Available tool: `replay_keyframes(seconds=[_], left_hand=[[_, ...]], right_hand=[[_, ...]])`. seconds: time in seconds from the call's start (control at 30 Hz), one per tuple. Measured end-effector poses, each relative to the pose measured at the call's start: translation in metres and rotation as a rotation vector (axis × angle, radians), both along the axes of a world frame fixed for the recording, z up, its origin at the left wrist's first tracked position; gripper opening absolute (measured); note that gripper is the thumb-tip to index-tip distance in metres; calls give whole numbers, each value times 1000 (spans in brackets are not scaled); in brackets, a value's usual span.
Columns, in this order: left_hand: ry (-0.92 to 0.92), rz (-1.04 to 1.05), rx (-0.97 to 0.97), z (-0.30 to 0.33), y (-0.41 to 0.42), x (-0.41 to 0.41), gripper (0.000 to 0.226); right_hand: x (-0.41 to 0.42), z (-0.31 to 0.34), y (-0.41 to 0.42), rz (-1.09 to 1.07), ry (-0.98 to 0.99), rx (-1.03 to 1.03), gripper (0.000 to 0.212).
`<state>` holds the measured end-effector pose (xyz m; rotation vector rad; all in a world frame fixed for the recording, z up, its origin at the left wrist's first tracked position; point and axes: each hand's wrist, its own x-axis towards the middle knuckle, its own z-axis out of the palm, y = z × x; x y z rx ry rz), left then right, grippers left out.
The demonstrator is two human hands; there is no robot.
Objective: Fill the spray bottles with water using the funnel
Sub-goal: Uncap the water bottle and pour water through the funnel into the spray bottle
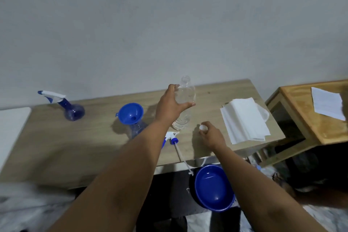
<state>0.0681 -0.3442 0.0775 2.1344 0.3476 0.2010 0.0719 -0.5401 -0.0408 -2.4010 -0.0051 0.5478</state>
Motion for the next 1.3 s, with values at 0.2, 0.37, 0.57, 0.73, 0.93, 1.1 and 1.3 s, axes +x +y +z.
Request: replay_keyframes(seconds=[0.2,0.37,0.57,0.73,0.93,1.1,1.3], left_hand=[[-1,-4,-18,2,0,-2,84],[2,-7,0,7,-5,-3,87],[36,-42,-17,19,0,-13,101],[27,-9,-74,31,16,-26,92],[-92,9,-151,58,30,-41,62],[-214,59,-35,84,50,-57,41],[-279,122,116,100,96,-80,31]], right_hand=[[-9,-19,9,-63,-16,-10,55],[-3,16,25,-91,-171,419,115],[21,68,64,11,-255,690,84],[21,71,86,-108,-270,712,72],[6,78,95,-219,-384,677,65],[-3,105,91,-232,-467,679,63],[-7,161,100,-170,-542,713,62]])
